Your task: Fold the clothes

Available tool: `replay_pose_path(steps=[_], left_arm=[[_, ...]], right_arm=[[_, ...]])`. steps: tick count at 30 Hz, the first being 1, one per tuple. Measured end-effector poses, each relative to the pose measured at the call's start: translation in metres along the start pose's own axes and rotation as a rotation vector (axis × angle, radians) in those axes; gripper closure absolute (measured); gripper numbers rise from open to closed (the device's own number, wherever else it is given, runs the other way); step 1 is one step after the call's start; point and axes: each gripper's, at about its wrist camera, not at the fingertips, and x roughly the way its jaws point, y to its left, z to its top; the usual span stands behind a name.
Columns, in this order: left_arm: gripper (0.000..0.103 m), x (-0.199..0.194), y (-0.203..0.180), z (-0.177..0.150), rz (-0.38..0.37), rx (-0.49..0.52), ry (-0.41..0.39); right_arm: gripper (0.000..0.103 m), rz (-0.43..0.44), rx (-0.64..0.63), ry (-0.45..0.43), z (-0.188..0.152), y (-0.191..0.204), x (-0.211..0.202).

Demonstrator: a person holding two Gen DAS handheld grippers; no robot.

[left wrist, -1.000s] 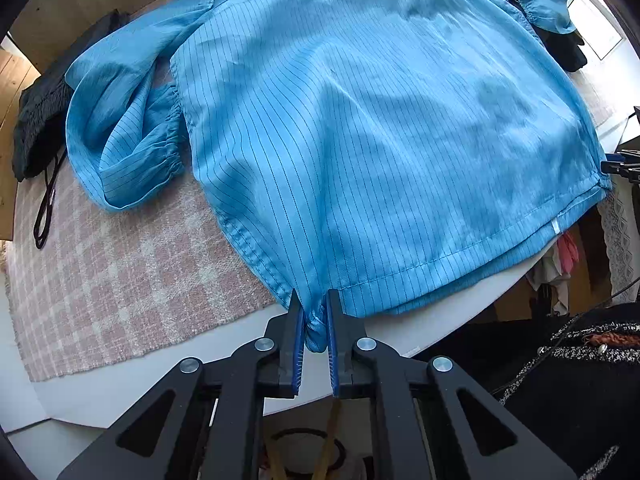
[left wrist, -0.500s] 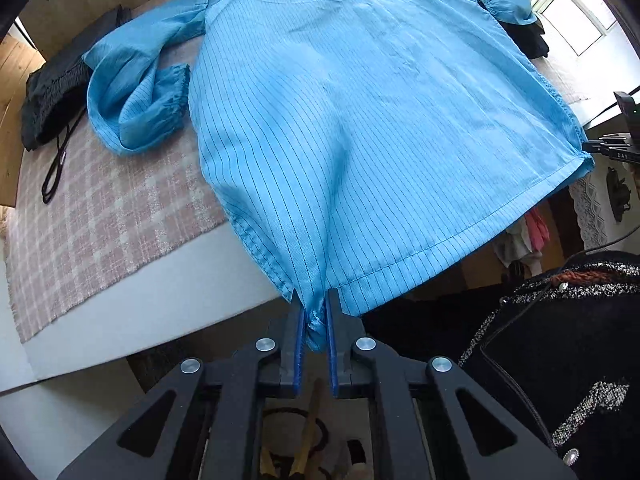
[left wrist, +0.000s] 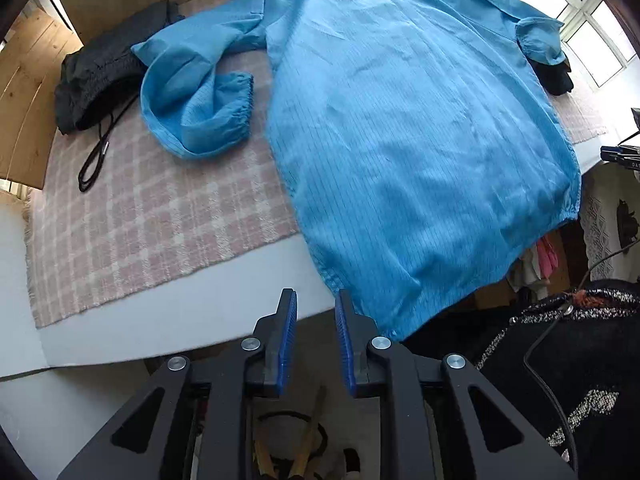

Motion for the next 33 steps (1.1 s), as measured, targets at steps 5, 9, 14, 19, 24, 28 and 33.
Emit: replay_pose_path(steps=[5, 9, 14, 19, 24, 28, 33], left_arm=[[0.084, 0.043, 0.051, 0.095, -0.086, -0.151, -0.088], [0.083, 0.086, 0.069, 0.168, -0.171, -0.205, -0.101], [0.074, 0.120, 0.077, 0.228, -0.174, -0.208, -0.073], [0.072, 0.142, 0.087, 0.258, -0.066, -0.202, -0.055], [0.084, 0.151, 0.092, 0.272, -0.063, -0.186, -0.067], [0.099, 0.151, 0.089, 0.276, -0.063, -0.123, -0.062], [0.101, 0.137, 0.104, 0.275, 0.095, -0.093, -0.102]], right_arm=[[0.062, -0.045, 0.104, -0.052, 0.069, -0.004, 0.038], [0.062, -0.030, 0.134, -0.049, 0.104, 0.000, 0.055], [0.062, -0.064, 0.141, -0.058, 0.136, 0.000, 0.065], [0.062, -0.118, 0.146, -0.056, 0.163, -0.001, 0.078], [0.062, -0.094, 0.159, -0.033, 0.184, 0.000, 0.096], [0.062, -0.061, 0.191, 0.001, 0.203, -0.002, 0.113], [0.062, -0.116, 0.190, -0.017, 0.228, -0.004, 0.122]])
